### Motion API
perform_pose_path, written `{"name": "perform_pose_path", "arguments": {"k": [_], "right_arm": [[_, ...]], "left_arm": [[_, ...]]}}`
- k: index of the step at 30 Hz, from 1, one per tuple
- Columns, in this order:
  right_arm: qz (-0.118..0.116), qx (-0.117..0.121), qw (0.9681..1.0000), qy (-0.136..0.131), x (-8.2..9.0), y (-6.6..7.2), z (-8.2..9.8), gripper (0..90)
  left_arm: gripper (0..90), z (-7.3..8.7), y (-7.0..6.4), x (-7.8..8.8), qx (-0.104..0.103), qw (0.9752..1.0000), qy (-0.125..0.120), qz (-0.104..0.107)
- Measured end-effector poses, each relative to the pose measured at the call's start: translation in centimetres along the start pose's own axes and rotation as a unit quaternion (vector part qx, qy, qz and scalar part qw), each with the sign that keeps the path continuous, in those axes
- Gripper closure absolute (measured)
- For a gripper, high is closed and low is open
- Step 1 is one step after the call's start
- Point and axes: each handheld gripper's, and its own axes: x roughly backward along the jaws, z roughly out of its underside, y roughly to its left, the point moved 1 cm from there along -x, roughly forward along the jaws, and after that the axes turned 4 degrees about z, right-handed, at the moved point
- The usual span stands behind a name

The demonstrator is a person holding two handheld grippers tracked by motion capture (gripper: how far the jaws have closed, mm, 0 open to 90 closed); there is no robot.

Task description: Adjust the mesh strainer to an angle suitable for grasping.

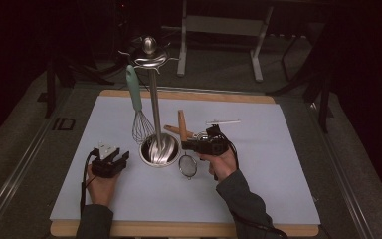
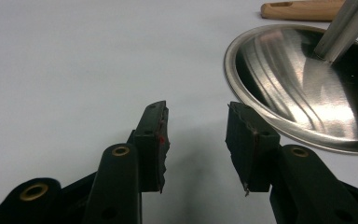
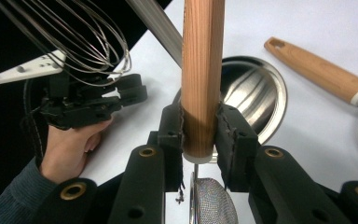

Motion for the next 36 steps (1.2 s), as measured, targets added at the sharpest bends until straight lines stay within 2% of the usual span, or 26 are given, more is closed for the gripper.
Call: {"name": "perform_pose_path", "arguments": {"k": [10, 36], "right_arm": [[-0.014, 0.032, 0.9992, -0.021, 1.6, 0.4, -0.7, 73.3], [-0.018, 0.098, 0.9935, -0.056, 5.0, 2.7, -3.0, 73.2]], "left_arm": [[58.8, 0.0, 0.0, 0.0, 0.000, 1.0000, 0.000, 0.000], [58.8, 0.0, 0.0, 0.0, 0.000, 1.0000, 0.000, 0.000]]}}
